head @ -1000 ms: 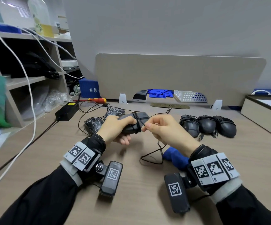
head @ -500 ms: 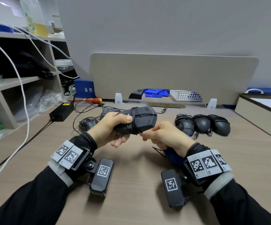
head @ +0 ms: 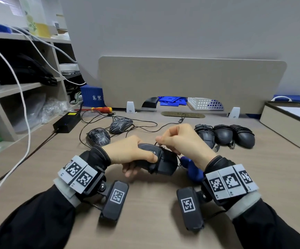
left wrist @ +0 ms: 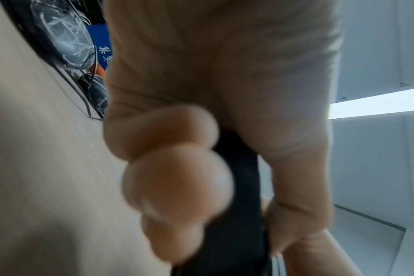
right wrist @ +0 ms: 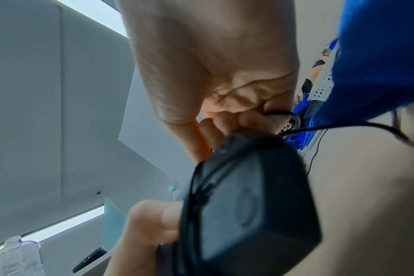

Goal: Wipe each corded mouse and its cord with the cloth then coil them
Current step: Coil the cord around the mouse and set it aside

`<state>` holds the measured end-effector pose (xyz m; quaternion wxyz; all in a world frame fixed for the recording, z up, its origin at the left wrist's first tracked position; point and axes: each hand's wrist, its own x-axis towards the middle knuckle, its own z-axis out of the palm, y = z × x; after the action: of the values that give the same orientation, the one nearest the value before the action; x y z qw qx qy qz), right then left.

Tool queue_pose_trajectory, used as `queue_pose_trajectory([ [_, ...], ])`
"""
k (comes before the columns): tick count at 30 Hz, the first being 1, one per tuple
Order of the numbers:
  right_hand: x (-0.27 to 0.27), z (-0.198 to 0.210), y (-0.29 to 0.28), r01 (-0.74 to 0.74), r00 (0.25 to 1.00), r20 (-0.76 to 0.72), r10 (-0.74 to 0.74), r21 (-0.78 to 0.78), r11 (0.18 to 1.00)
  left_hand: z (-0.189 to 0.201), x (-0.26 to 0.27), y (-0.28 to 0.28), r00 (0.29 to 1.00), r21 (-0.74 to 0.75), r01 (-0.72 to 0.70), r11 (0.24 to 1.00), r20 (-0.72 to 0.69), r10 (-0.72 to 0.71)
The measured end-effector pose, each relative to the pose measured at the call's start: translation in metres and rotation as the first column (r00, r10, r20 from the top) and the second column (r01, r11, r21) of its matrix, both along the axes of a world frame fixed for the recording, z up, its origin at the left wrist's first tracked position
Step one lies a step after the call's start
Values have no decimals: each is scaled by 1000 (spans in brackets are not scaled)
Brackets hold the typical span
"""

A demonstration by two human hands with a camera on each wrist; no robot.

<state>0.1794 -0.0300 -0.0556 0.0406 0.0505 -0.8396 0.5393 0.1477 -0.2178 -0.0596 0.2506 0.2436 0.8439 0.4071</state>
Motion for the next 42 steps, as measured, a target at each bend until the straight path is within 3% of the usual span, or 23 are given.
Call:
queue_pose_trajectory([
  [5, 2, 2, -5, -52, 997, -52, 50, -34, 998, -8, -11, 2, 960, 104, -271, 957, -41, 277],
  [14, 3, -6, -9, -152, 981, 111, 158, -58, 987, -3, -20, -9, 874, 365, -468, 805, 324, 361],
  [21, 4, -8, -10, -248, 933, 261, 247, -28, 968, 2, -18, -11, 892, 465, -423, 777, 366, 267],
  [24, 4, -12, -8, -255, 923, 302, 239, 17, 967, 7, -13, -15, 943, 582, -288, 761, 311, 119],
  [27, 4, -9, -3, -113, 963, 250, 97, 50, 992, 7, -13, -20, 976, 630, -82, 772, 209, -67],
  [30, -3, -8, 4, 37, 987, 153, -44, 47, 998, 3, -12, -18, 977, 547, 61, 835, 139, -163],
  [35, -6, -10, 8, 120, 993, -4, -120, -34, 992, 4, -3, -10, 990, 216, 126, 968, 34, -136],
  [40, -1, 1, 0, 107, 980, -168, -110, -28, 994, 3, -1, -3, 999, -72, 27, 997, -30, -30],
  [42, 3, 6, -7, 25, 981, -189, -33, -46, 999, -2, -3, 2, 996, -89, -90, 992, -24, 88],
])
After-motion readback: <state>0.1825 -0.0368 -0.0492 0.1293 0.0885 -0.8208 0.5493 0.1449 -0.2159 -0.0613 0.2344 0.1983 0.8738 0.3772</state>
